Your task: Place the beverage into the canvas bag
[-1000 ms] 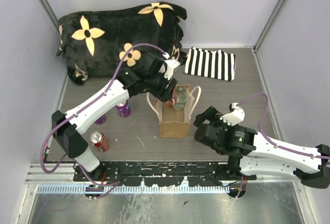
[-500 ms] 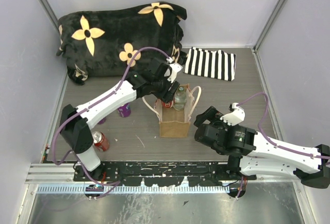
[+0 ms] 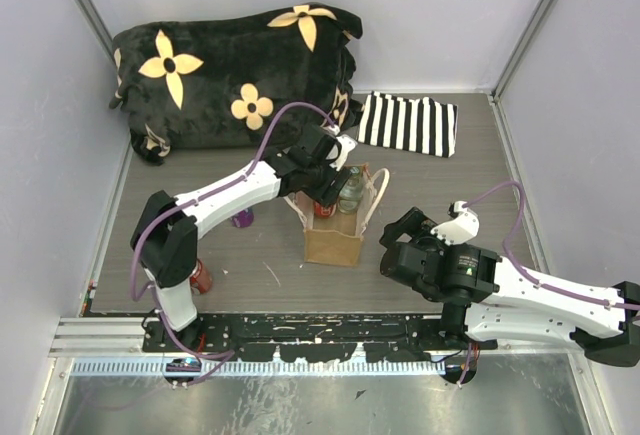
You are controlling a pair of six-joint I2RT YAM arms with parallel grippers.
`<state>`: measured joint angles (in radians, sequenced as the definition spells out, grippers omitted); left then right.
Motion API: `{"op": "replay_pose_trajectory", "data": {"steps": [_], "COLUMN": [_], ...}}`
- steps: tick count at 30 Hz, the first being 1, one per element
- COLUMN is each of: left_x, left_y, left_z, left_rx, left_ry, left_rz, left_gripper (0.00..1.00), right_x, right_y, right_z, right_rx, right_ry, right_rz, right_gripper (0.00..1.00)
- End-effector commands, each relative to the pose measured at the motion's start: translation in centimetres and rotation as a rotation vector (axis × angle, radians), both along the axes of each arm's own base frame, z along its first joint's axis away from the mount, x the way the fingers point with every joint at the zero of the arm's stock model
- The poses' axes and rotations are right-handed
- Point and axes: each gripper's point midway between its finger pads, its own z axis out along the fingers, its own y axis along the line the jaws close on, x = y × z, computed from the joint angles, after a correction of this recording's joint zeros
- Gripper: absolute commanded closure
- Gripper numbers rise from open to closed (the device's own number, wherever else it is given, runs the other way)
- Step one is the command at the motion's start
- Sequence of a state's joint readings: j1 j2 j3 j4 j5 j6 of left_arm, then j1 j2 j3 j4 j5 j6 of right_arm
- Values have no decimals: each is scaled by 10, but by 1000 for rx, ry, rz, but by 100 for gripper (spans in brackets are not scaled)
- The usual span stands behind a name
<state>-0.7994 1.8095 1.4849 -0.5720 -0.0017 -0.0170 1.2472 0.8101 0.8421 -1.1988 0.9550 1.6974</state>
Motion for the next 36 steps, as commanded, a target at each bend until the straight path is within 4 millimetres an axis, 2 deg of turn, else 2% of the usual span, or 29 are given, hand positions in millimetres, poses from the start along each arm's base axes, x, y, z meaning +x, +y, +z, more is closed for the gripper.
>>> {"op": "replay_pose_trajectory", "data": {"steps": [1, 7, 12, 13, 15, 18, 23, 32, 34, 36], "left_x": [19, 13, 9, 9, 7, 6, 2, -3, -1, 2], "left_y": [-18, -15, -12, -12, -12, -11, -6, 1, 1, 1], "left_z": [6, -18, -29, -29, -27, -15, 16, 72, 88, 113], "left_rx": [-84, -62, -47, -46, -42, -49, -77, -148, -169, -207], "left_ry": [-77, -38, -18, -17, -9, -20, -50, -123, -151, -200], "left_rz": [26, 36, 39, 39, 36, 38, 36, 40, 48, 56], "left_gripper": [100, 100, 100, 97, 74, 39, 10, 5, 4, 4], "right_x": [0, -1, -1, -1, -1, -1, 0, 1, 1, 1], "right_y": [-3, -6, -6, -6, -5, -5, -4, 2, 3, 5], "right_z": [3, 3, 3, 3, 3, 3, 3, 3, 4, 5], "right_rx": [22, 26, 27, 27, 26, 24, 25, 22, 22, 21], "right_ry": [-12, -9, -9, -8, -8, -7, -6, -4, -4, -3], "right_rz": [-19, -25, -26, -27, -27, -27, -26, -14, -12, -8], "right_gripper": [0, 0, 0, 0, 0, 0, 0, 0, 0, 0]}}
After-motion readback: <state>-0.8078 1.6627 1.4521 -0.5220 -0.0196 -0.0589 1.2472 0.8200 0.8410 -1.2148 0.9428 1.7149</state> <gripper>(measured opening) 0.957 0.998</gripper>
